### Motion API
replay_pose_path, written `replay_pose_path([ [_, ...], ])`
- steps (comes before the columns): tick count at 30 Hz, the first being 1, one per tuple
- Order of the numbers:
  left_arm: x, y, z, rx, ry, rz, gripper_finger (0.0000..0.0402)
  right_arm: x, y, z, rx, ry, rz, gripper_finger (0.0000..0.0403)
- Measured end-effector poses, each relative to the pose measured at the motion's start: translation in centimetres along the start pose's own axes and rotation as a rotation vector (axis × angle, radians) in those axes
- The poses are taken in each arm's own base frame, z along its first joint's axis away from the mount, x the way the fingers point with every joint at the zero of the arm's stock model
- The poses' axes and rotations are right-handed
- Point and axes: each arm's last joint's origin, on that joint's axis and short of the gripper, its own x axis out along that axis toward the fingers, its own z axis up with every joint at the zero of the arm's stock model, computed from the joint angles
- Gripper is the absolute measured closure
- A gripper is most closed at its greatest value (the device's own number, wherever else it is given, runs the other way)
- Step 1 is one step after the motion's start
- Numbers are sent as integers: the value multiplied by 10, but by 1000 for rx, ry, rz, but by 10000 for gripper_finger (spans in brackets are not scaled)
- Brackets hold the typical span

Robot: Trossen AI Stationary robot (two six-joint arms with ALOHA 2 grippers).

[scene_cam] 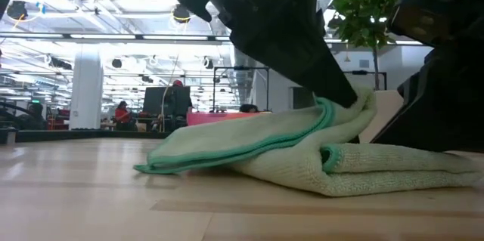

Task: Fold microfiber towels
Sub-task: Fold the green microfiber cloth

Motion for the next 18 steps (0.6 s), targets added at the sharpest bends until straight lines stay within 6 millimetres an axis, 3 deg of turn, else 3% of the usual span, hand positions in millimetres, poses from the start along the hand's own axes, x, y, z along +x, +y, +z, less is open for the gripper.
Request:
replay_pose_path([
  [8,0,1,4,3,-40,-2,263,0,0,0,0,0,0,327],
  [18,-9,3,18,3,-8,-22,251,0,0,0,1,0,-1,327],
])
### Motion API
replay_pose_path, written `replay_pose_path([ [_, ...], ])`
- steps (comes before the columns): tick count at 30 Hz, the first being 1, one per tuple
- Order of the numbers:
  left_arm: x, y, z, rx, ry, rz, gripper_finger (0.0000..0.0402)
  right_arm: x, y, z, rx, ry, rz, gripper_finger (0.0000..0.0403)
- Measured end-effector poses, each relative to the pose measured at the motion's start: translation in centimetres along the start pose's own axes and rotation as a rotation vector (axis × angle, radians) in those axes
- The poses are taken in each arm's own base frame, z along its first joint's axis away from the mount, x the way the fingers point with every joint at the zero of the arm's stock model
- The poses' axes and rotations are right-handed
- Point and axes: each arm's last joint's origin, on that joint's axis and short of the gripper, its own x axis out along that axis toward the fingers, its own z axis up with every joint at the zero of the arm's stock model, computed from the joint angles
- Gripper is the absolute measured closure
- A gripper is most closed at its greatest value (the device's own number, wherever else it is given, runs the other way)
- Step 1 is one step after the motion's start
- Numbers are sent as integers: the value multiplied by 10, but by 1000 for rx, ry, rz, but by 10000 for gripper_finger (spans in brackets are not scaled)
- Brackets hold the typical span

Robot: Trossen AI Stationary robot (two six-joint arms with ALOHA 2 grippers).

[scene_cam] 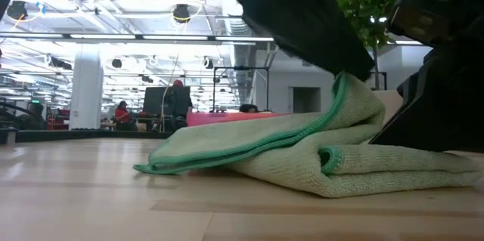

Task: Fold microfiber towels
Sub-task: Fold the green microfiber cloth

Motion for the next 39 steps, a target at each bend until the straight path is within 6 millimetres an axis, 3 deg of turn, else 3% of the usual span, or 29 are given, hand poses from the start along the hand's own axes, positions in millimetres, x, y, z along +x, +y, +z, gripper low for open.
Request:
replay_pose_path([
  [6,-47,-2,31,8,241,39,251,0,0,0,-19,8,6,327],
  [10,-69,-29,31,20,380,44,251,0,1,-1,-25,22,20,327],
  [15,-60,-74,10,95,430,126,251,0,1,0,-72,19,18,316],
  [21,-43,-108,-20,112,408,236,251,-13,4,12,-152,-5,55,282],
  [30,-62,-135,-28,111,400,378,251,-36,5,31,-258,-47,98,244],
  [39,-78,-152,-26,84,312,482,251,-31,23,64,-437,-14,257,172],
])
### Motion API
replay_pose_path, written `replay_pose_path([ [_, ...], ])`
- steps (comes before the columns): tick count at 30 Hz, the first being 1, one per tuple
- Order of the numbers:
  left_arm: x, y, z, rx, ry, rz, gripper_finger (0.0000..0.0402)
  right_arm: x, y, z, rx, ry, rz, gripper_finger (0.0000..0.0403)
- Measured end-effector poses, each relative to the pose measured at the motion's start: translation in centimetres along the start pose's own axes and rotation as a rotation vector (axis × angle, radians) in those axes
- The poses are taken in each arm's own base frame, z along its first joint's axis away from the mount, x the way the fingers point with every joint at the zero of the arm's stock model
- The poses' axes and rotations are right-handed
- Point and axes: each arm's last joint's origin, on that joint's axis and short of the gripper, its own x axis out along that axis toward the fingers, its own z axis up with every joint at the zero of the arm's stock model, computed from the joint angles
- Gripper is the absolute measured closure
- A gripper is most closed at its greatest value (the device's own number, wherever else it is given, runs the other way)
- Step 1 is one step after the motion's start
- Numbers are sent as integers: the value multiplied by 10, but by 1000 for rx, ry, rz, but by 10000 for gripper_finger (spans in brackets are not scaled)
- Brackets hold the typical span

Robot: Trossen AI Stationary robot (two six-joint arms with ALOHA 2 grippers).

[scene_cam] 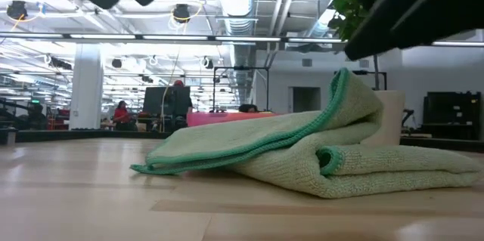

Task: Fold microfiber towels
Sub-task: Fold the green microfiber cloth

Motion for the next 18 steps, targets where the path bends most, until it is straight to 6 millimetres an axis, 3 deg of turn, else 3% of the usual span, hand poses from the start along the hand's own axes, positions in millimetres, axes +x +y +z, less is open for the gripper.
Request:
replay_pose_path([
  [13,-1,-1,-1,-24,4,2,251,12,-21,0,28,82,14,164],
  [18,-1,-1,-1,-21,7,3,251,24,-18,-7,25,92,25,165],
])
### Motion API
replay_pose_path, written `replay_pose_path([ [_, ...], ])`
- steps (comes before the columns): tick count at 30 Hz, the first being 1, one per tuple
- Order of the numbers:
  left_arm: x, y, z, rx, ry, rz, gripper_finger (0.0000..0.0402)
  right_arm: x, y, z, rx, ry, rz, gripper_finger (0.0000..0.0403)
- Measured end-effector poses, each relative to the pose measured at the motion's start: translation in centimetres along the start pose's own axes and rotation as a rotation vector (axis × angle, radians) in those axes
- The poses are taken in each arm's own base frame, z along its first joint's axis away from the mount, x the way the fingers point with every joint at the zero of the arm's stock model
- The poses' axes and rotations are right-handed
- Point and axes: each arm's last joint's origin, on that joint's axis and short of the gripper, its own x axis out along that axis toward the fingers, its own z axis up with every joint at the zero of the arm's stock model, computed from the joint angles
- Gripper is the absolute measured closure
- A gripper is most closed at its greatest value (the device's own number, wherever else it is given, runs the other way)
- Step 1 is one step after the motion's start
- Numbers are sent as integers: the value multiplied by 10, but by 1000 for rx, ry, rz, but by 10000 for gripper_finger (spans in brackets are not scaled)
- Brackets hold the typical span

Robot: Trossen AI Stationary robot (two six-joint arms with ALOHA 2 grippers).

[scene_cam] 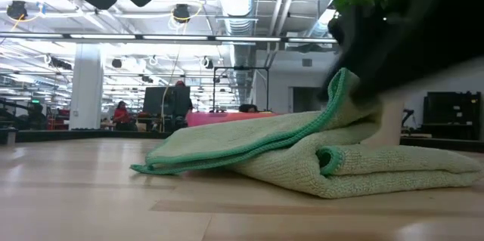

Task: Fold microfiber towels
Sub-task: Fold the green microfiber cloth

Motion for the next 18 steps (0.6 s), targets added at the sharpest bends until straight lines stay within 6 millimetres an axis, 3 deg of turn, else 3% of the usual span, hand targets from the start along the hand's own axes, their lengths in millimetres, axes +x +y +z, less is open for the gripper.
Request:
replay_pose_path([
  [4,0,0,-1,4,4,8,251,11,5,-2,-11,35,-19,168],
  [11,0,1,-1,0,7,7,251,7,9,7,-50,82,-52,205],
  [18,0,1,-1,0,4,12,252,6,9,10,-50,82,-54,212],
])
